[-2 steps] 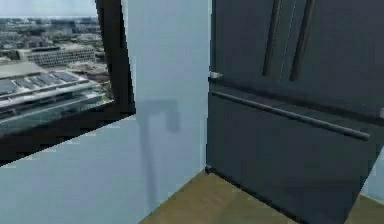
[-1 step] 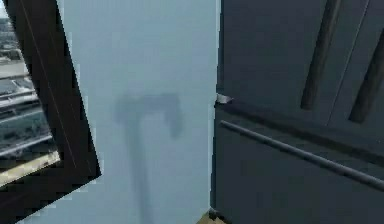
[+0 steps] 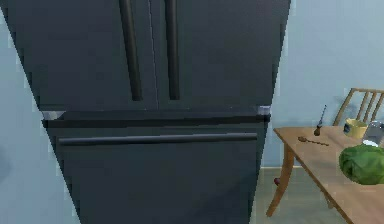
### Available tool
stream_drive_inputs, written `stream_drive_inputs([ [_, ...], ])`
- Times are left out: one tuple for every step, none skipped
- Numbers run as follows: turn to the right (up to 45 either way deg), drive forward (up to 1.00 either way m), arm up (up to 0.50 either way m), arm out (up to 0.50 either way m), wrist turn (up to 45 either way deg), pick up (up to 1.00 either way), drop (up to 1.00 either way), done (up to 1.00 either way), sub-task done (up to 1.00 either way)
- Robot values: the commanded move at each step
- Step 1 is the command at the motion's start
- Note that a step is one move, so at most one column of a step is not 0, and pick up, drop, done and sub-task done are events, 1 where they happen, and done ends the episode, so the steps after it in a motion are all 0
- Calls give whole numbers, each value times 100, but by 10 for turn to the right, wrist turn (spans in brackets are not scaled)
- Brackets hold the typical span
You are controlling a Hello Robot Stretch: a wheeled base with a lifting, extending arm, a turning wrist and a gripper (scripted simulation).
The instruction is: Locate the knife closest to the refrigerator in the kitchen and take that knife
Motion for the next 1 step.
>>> stream_drive_inputs([
  [90,0,0,0,0,0,0,0,0],
])
